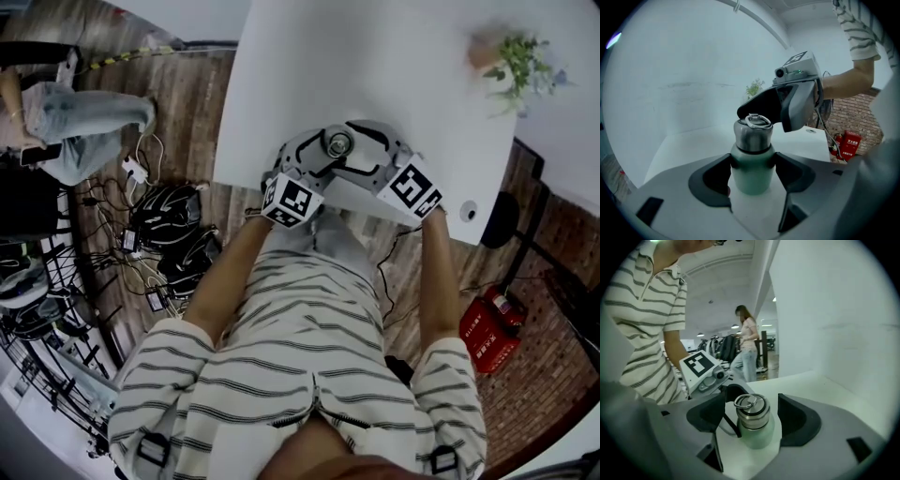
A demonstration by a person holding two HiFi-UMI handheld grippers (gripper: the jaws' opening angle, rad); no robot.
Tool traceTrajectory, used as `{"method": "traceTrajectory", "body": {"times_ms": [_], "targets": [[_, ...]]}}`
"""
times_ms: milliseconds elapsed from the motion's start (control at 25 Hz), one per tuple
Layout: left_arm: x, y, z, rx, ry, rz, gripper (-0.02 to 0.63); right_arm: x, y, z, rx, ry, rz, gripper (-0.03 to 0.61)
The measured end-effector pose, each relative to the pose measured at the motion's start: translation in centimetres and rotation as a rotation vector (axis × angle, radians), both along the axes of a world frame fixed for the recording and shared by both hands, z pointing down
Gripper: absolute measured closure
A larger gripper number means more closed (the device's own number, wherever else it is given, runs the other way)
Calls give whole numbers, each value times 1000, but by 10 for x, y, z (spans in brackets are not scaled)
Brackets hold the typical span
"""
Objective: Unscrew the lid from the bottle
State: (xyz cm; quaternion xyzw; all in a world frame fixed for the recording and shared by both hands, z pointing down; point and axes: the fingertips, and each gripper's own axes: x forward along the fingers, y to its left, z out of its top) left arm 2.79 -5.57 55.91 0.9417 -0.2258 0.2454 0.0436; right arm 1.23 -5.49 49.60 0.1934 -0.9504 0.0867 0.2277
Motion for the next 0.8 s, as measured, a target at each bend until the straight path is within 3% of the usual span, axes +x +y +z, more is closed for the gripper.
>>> {"method": "traceTrajectory", "body": {"times_ms": [120, 240, 400, 600, 800], "targets": [[0, 1, -1, 1, 1, -2, 317, 3, -4, -5, 36, -35, 224, 226], [0, 1, -1, 3, 3, -2, 316, 3, -2, -5, -22, -112, 432, 261], [-1, 2, -2, 4, 2, -5, 316, 9, 0, 1, -41, -132, 622, 272], [-1, 2, -3, 9, 4, -6, 316, 10, -1, 7, -37, -117, 704, 289], [-2, 2, -1, 9, 6, -4, 316, 8, -2, 9, -8, -77, 721, 331]]}}
